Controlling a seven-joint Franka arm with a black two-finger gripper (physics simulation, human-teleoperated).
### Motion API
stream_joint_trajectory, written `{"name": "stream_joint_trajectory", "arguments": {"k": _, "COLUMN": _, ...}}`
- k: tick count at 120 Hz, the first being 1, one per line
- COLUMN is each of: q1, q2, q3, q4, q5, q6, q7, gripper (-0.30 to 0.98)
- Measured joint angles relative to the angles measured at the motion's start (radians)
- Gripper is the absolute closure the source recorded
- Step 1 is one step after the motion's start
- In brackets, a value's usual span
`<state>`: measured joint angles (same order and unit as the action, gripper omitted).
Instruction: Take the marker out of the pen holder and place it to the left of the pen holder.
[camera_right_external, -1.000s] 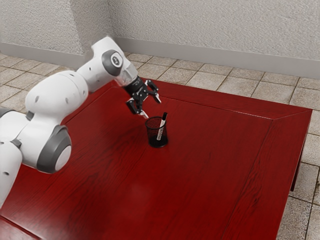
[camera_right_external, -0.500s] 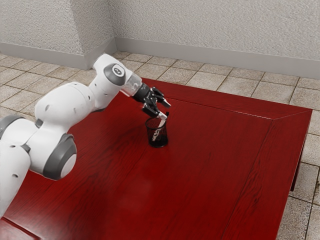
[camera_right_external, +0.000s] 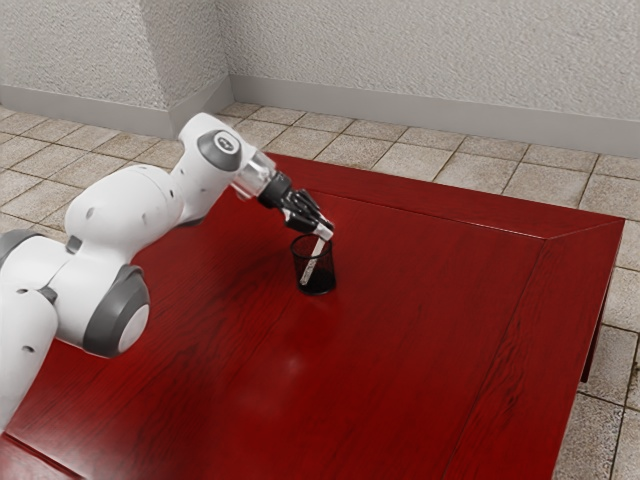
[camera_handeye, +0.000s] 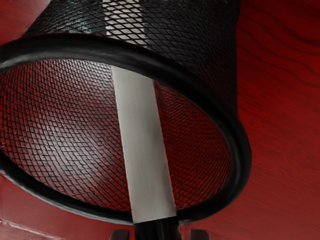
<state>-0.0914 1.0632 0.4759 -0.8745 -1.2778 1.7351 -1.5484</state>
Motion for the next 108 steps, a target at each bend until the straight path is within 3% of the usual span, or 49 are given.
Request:
{"name": "stream_joint_trajectory", "arguments": {"k": 32, "q1": 0.012, "q2": -0.080, "q3": 0.011, "q4": -0.002, "q5": 0.013, "q6": -0.118, "q7": -0.072, "gripper": 0.75}}
{"name": "stream_joint_trajectory", "arguments": {"k": 46, "q1": 0.024, "q2": -0.219, "q3": -0.025, "q4": -0.020, "q5": 0.071, "q6": -0.155, "q7": -0.092, "gripper": 0.77}}
{"name": "stream_joint_trajectory", "arguments": {"k": 55, "q1": 0.096, "q2": -0.256, "q3": -0.088, "q4": -0.028, "q5": 0.118, "q6": -0.174, "q7": -0.098, "gripper": 0.78}}
{"name": "stream_joint_trajectory", "arguments": {"k": 70, "q1": 0.177, "q2": -0.176, "q3": -0.115, "q4": 0.012, "q5": 0.182, "q6": -0.238, "q7": -0.118, "gripper": 0.78}}
{"name": "stream_joint_trajectory", "arguments": {"k": 92, "q1": 0.150, "q2": -0.021, "q3": -0.045, "q4": 0.158, "q5": 0.239, "q6": -0.402, "q7": -0.247, "gripper": 0.79}}
{"name": "stream_joint_trajectory", "arguments": {"k": 108, "q1": 0.133, "q2": 0.033, "q3": -0.032, "q4": 0.227, "q5": 0.240, "q6": -0.507, "q7": -0.373, "gripper": 0.79}}
